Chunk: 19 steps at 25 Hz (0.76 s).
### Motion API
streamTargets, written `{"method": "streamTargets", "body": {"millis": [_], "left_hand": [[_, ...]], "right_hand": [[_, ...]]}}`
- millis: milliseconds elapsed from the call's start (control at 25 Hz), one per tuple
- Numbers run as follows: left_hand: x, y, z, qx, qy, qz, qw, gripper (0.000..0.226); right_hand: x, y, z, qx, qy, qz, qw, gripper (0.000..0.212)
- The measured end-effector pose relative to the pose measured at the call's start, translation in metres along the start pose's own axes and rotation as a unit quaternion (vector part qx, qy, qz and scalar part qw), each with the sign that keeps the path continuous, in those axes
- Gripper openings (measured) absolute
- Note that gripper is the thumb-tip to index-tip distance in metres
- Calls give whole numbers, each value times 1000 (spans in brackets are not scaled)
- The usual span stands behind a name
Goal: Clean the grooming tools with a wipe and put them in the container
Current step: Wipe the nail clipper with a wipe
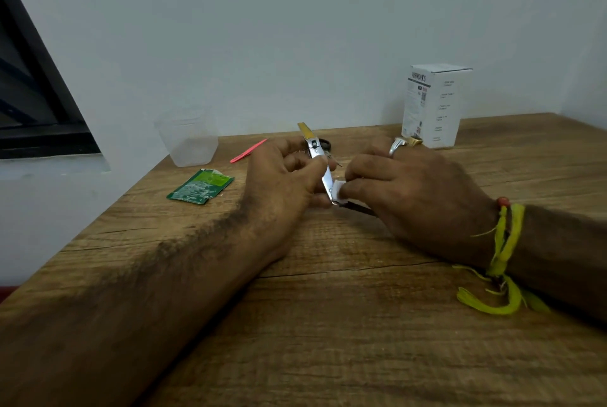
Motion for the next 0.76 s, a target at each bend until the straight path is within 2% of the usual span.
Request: {"method": "streamTargets", "body": {"millis": [160,240,440,760], "left_hand": [[1,3,3,-42,-6,31,999,25],[3,7,4,-58,-11,51,997,21],[4,12,1,-52,-5,69,996,10],[6,10,-2,-44,14,40,998,13]], "right_hand": [[-13,-36,20,125,-118,-120,978,13],[-16,-45,20,152,-136,-152,967,11],[-10,-28,4,186,-56,-105,975,12],[-4,-14,-8,90,24,-67,993,13]]}}
Point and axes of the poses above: each hand's wrist, its own x-axis towards the middle knuckle, its own z-axis out of the back of the hand, y = z × x, the point moved 9 cm from there along x, towards the middle knuckle, and after that the axes turned 12 degrees about x, right-handed, at the moved point
